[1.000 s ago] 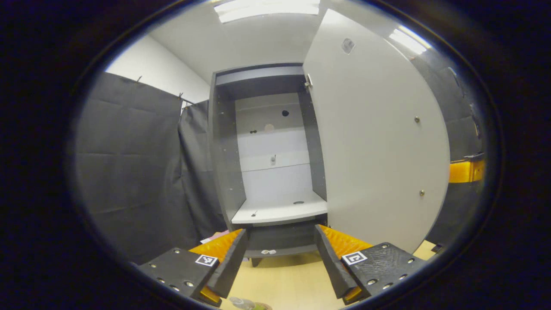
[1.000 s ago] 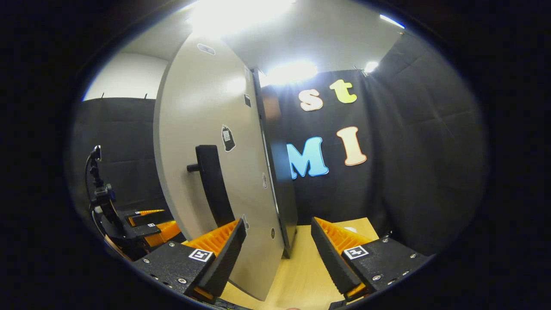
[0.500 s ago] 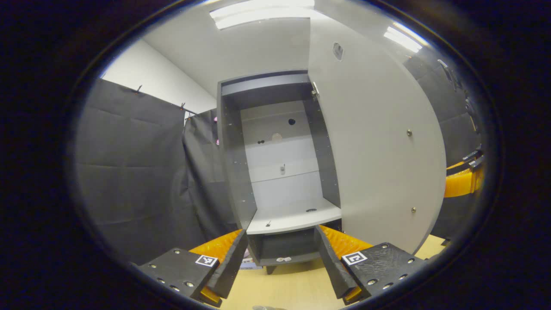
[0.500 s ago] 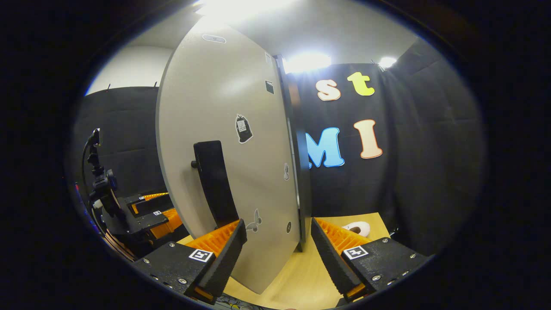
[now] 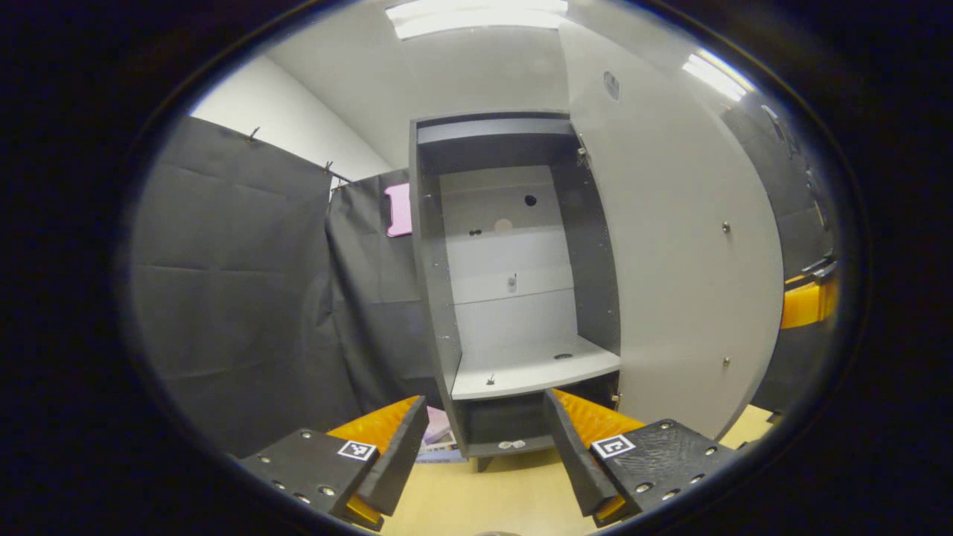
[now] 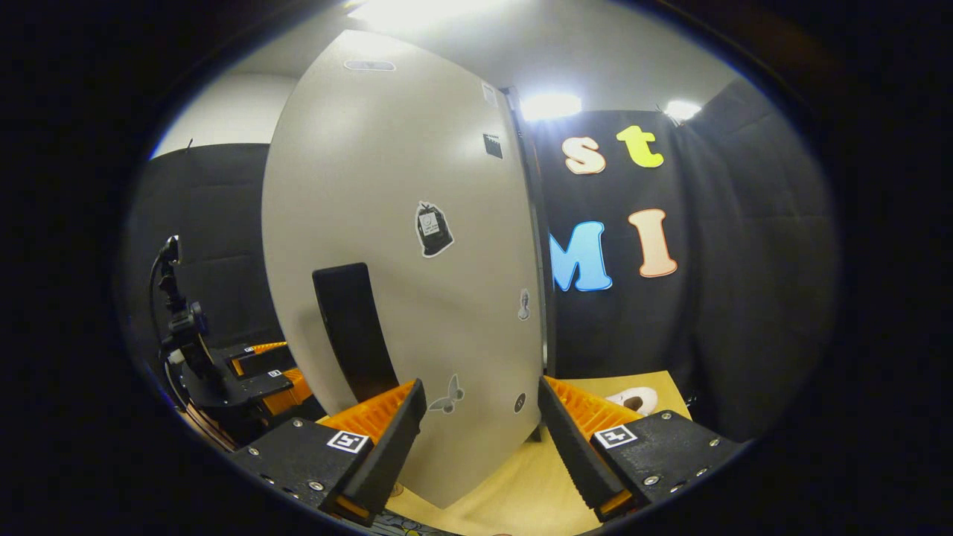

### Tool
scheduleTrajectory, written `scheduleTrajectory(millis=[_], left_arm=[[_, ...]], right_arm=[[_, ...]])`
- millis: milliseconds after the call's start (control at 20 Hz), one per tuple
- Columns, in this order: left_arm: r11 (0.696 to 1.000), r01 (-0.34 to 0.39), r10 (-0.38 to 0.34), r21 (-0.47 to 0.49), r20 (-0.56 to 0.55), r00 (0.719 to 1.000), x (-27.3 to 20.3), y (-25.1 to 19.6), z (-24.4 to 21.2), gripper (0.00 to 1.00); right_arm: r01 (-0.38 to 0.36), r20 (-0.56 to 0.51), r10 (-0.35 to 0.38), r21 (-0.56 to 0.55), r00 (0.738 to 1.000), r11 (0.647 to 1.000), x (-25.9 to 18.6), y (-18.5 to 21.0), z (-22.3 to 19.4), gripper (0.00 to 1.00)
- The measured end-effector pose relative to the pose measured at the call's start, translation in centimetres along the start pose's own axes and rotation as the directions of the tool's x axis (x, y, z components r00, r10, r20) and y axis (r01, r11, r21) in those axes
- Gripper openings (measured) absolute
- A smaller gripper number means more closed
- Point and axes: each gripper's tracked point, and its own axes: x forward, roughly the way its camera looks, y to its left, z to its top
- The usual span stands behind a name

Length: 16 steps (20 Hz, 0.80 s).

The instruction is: Open the cabinet door with the right hand, grasp the bottle in the cabinet with the left hand and place it on the coaster, then close the cabinet door with the right hand.

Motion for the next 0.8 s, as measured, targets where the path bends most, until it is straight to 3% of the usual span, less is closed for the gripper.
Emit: scheduleTrajectory(millis=[50,100,150,300,350,450,800], left_arm=[[1.0,0.001,-0.001,0.007,0.011,1.0,0.3,0.3,0.1,0.89],[1.0,0.009,-0.009,0.011,0.023,1.0,0.8,0.5,0.4,0.89],[1.0,0.021,-0.021,0.019,0.028,0.999,1.2,0.6,0.4,0.89],[0.998,0.029,-0.032,0.049,0.055,0.998,2.4,1.8,0.7,0.89],[0.997,0.037,-0.041,0.062,0.062,0.997,2.7,2.2,0.6,0.89],[0.996,0.065,-0.069,0.056,0.069,0.995,3.5,2.6,0.4,0.89],[0.992,0.119,-0.121,0.04,0.073,0.99,6.4,5.3,-1.3,0.89]], right_arm=[[0.003,-0.001,-0.003,-0.006,1.0,1.0,0.4,0.4,0.1,0.94],[0.005,0.001,-0.005,-0.013,1.0,1.0,0.8,0.8,0.1,0.89],[0.008,-0.002,-0.008,-0.015,1.0,1.0,1.3,1.1,0.1,0.94],[0.03,0.002,-0.03,-0.009,1.0,1.0,2.9,1.5,0.0,0.94],[0.042,0.001,-0.042,-0.002,0.999,0.999,3.3,1.6,-0.2,0.89],[0.065,0.008,-0.065,0.008,0.998,0.998,4.1,1.9,-0.2,0.94],[0.132,0.034,-0.133,0.013,0.991,0.991,6.8,3.0,-0.2,0.94]])
